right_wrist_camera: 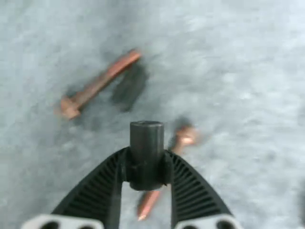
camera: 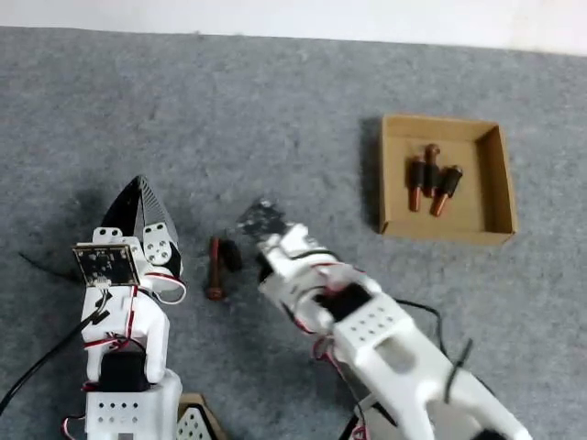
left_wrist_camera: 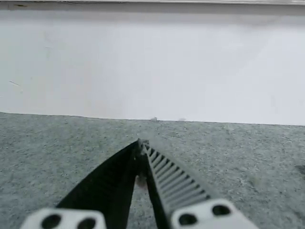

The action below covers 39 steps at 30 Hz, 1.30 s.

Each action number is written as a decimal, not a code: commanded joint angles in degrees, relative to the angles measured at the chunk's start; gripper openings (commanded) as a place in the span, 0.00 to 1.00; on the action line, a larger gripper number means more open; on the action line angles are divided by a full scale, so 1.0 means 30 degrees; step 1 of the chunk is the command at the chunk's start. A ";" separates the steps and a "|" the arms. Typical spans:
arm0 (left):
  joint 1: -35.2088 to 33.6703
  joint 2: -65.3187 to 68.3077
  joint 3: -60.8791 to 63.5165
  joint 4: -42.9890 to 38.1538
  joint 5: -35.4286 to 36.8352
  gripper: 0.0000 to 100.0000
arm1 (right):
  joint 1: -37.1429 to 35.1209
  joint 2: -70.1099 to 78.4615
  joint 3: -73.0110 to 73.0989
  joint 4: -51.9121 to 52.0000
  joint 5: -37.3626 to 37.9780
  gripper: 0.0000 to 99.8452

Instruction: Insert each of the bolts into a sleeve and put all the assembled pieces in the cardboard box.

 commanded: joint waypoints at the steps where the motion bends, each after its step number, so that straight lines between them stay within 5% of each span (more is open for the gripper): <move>1: -0.0073 -0.0161 0.0396 -0.0381 -0.0029 0.01 | 0.1861 -0.3209 0.1011 -0.2066 0.0176 0.01; 27: 0.8425 -0.0161 0.0396 0.0645 -0.0117 0.01 | 0.6901 -1.9150 0.9978 -0.2916 0.0117 0.01; 31: 1.0212 -0.0161 0.0396 0.2696 -0.0147 0.01 | 0.7399 -2.1553 1.1121 -0.2857 0.0059 0.01; 39: 1.0300 -0.0161 0.0308 0.2930 0.1553 0.01 | 0.7458 -2.1377 1.1355 -0.2916 0.0059 0.01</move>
